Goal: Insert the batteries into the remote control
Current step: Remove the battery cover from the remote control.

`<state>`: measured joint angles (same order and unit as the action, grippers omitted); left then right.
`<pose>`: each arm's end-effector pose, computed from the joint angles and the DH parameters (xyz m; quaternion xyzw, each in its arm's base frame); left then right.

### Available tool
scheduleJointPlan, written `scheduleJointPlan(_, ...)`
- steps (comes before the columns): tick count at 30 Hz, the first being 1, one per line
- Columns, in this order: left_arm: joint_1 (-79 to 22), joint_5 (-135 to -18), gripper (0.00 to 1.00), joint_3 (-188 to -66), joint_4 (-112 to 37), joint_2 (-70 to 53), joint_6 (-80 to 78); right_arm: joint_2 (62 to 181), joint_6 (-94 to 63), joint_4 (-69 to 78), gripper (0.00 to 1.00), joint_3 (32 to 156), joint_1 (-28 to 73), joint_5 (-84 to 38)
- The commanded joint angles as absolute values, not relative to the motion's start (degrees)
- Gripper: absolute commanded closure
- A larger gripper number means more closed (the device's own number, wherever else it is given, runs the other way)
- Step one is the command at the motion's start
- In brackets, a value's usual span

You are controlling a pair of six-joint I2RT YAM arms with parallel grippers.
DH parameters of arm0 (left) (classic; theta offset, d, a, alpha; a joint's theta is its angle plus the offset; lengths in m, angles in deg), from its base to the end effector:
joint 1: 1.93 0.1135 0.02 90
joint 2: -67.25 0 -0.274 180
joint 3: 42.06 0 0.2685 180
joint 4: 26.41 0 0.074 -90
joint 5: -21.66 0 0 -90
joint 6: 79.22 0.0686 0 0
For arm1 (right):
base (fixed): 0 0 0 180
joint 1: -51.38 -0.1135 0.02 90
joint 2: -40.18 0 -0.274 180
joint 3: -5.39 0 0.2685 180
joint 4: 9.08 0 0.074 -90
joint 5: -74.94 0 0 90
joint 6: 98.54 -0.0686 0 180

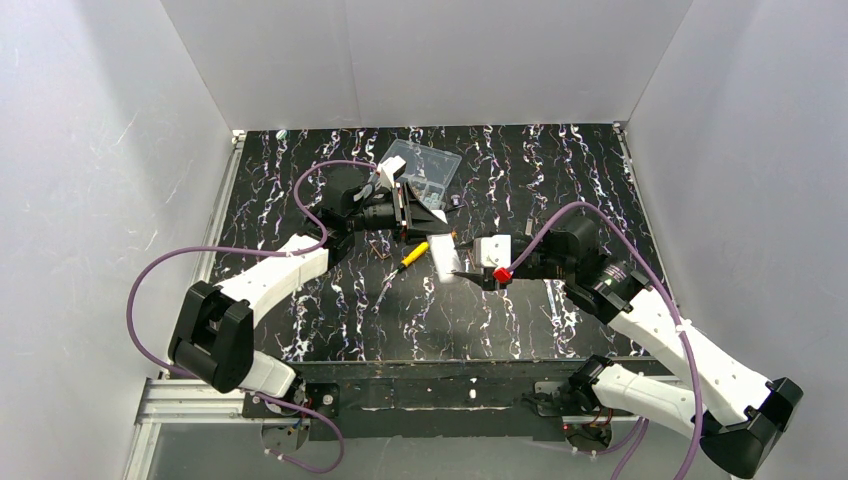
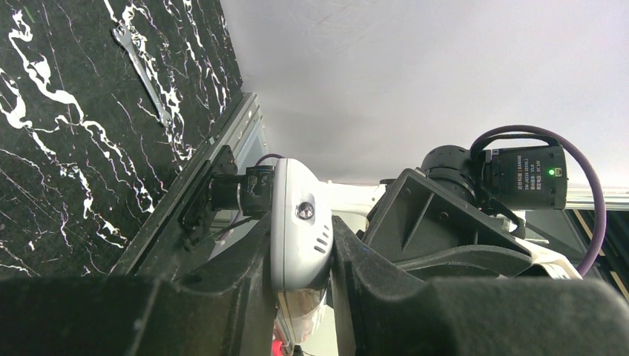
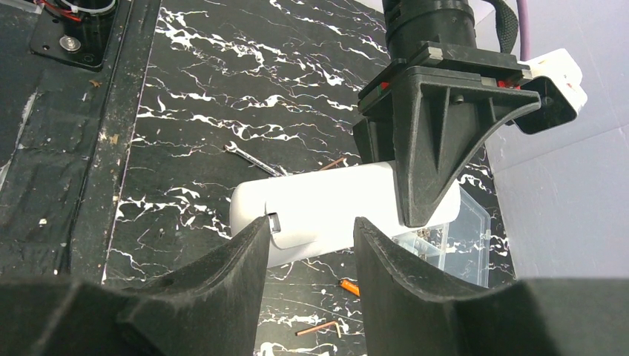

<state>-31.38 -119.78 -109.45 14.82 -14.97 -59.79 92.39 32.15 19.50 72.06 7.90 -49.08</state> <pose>0.2758 -0.2173 0.3682 0.1786 0.5740 -0.7336 0.3169 0.1470 0.1923 0.3652 -0.6389 0.4391 0.2450 0.5821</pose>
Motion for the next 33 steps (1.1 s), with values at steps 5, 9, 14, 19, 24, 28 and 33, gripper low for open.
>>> scheduleJointPlan(5, -31.66, -123.36, 1.00, -110.55, 18.26, -14.19, -59.91, 91.73, 31.98, 15.98, 0.48, 72.33, 8.27, -47.31)
scheduleJointPlan(9, -31.68, -123.36, 1.00, -110.60, 18.31, -14.18, -59.88, 91.60, 31.98, 15.97, 0.48, 72.28, 8.23, -47.10)
scheduleJointPlan(14, -31.67, -123.36, 1.00, -110.58, 18.31, -14.29, -59.93, 91.34, 32.07, 16.06, 0.48, 72.24, 8.23, -46.70)
scheduleJointPlan(19, -31.72, -123.52, 1.00, -110.78, 18.36, -14.45, -59.99, 91.16, 32.07, 16.16, 0.48, 72.19, 8.25, -46.52)
scheduleJointPlan(24, -31.72, -123.38, 1.00, -110.73, 18.67, -14.49, -60.24, 90.97, 32.14, 16.45, 0.48, 72.24, 8.23, -46.39)
scheduleJointPlan(28, -31.72, -123.40, 1.00, -110.70, 18.62, -14.45, -60.24, 90.83, 32.23, 16.91, 0.48, 72.24, 8.25, -46.26)
scheduleJointPlan(33, -31.73, -123.47, 1.00, -110.94, 18.68, -14.50, -60.24, 90.69, 32.34, 17.37, 0.48, 72.35, 8.23, -46.17)
